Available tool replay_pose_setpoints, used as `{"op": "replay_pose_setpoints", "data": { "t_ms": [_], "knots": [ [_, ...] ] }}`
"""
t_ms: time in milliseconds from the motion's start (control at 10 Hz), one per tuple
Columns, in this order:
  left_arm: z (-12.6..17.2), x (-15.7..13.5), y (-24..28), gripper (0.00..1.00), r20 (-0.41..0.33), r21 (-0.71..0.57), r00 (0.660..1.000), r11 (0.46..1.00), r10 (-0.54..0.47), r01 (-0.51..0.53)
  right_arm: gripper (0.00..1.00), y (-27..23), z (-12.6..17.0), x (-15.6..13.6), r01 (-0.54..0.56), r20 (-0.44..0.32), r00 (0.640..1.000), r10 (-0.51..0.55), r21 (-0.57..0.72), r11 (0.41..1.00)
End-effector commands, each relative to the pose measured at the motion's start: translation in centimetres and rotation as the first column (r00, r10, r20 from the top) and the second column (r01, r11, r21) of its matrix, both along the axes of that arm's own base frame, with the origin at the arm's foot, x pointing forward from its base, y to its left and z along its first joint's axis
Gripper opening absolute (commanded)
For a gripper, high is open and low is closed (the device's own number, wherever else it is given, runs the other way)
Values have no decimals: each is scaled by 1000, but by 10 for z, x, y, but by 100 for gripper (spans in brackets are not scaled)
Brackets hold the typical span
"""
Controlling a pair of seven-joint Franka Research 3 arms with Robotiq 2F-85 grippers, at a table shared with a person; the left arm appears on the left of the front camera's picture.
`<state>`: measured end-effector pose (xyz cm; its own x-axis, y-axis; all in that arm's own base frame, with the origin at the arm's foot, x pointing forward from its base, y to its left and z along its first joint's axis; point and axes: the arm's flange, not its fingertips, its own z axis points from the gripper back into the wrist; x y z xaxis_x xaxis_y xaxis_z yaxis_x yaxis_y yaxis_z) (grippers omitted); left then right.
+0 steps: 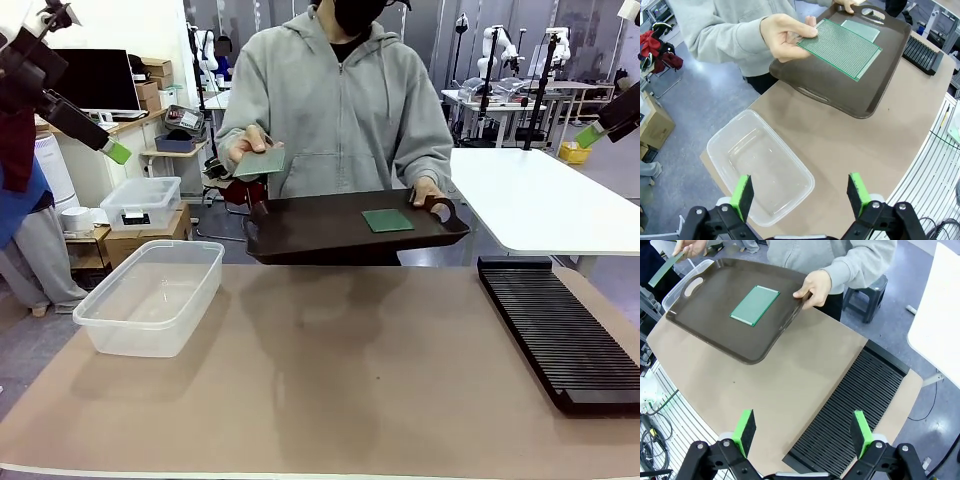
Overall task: Sort PCBs into racks and boxes based on the side picked up.
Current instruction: Pick up the Blank PCB handed by the Human.
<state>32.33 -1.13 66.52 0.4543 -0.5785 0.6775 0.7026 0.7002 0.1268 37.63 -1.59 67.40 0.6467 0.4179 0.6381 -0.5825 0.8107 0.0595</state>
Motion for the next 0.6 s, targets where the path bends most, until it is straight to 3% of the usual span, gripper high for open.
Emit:
{"op": "replay_pose_setpoints", "data": {
  "t_ms": [0, 500],
  "knots": [
    [0, 0, 0, 100, 0, 0, 1000, 1000, 0, 0, 100, 0, 0, 0, 1, -1, 1000, -1, 0, 1000],
    [0, 0, 0, 100, 0, 0, 1000, 1000, 0, 0, 100, 0, 0, 0, 1, -1, 1000, -1, 0, 1000]
  ]
}}
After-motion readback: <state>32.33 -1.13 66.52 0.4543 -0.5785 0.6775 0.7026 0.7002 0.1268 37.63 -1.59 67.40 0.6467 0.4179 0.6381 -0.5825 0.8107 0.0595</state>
